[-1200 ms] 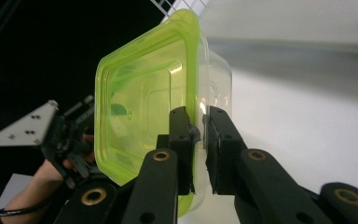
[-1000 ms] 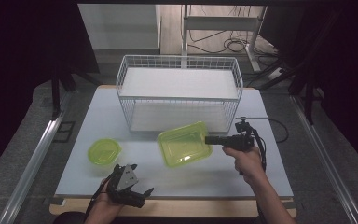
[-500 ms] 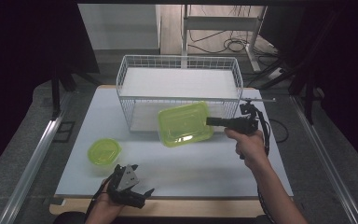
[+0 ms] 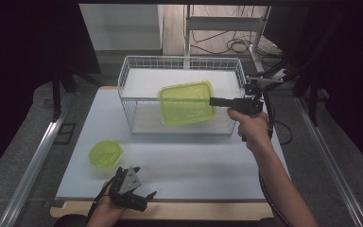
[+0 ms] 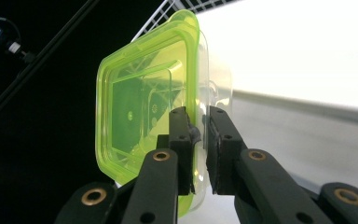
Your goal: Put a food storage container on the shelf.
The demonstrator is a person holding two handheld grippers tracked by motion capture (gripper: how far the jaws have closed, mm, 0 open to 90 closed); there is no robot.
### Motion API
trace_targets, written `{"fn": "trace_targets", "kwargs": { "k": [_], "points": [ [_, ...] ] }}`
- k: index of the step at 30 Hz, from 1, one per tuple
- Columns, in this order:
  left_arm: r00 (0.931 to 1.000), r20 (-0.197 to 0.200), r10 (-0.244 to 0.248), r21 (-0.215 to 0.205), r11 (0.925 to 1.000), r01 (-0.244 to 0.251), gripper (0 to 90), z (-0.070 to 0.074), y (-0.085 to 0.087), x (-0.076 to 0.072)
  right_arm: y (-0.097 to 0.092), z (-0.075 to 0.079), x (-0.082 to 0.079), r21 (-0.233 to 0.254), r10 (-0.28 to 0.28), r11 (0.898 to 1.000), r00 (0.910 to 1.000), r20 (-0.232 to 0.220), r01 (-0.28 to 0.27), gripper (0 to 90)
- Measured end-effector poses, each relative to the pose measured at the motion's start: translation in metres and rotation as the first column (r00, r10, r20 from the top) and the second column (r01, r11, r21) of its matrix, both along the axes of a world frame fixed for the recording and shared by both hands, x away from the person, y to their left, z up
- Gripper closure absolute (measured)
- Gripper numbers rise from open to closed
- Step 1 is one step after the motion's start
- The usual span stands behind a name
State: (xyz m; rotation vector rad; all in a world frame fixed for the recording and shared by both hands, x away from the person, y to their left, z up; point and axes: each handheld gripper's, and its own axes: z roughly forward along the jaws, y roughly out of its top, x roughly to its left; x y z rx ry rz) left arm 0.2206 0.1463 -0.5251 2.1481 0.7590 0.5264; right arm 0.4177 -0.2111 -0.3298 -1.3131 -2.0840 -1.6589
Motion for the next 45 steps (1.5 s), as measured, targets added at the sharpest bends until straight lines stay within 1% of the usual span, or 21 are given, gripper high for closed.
{"fn": "trace_targets", "kwargs": {
  "k": [9,13,15,23,29,35,38,40,42,45],
  "points": [
    [1.0,0.001,-0.002,0.001,1.0,0.002,3.6,0.0,0.0,0.0,0.008,0.011,0.021,-0.004,-0.063,0.998,0.998,0.007,0.063,81.8],
    [1.0,0.0,-0.003,0.002,1.0,0.003,3.6,0.0,0.0,0.0,0.014,0.016,0.03,-0.026,-0.084,0.996,0.9963,0.016,0.084,81.8],
    [1.0,-0.001,-0.005,0.003,1.0,0.005,3.5,0.0,0.0,0.0,0.016,0.017,0.033,-0.028,-0.098,0.995,0.995,0.018,0.098,81.8],
    [1.0,-0.004,-0.009,0.006,0.9999,0.009,3.5,-0.001,0.0,0.0,0.023,0.017,0.046,-0.024,-0.144,0.989,0.9895,0.019,0.144,81.7],
    [0.9999,-0.004,-0.013,0.007,0.9999,0.014,3.5,-0.001,-0.001,0.0,0.028,0.017,0.053,-0.045,-0.173,0.984,0.9849,0.01,0.173,81.7],
    [0.9999,-0.004,-0.016,0.009,0.9998,0.016,3.5,-0.001,-0.001,-0.001,0.029,0.014,0.058,-0.045,-0.205,0.978,0.9787,0.005,0.205,81.5],
    [0.9999,-0.005,-0.016,0.008,0.9998,0.016,3.5,-0.001,-0.001,-0.001,0.03,0.014,0.059,-0.065,-0.21,0.975,0.9776,0.016,0.211,80.7],
    [0.9998,-0.004,-0.018,0.01,0.9998,0.018,3.5,-0.001,-0.002,-0.001,0.031,0.014,0.059,-0.099,-0.215,0.971,0.976,0.033,0.218,79.7],
    [0.9997,-0.004,-0.024,0.026,0.9994,0.024,3.5,-0.001,-0.001,0.0,0.032,0.015,0.059,-0.128,-0.224,0.965,0.9739,0.039,0.227,78.9],
    [0.9997,-0.004,-0.023,0.022,0.9995,0.023,3.5,-0.002,-0.002,-0.001,0.033,0.014,0.06,-0.139,-0.228,0.962,0.9722,0.053,0.233,77.8]
  ]
}}
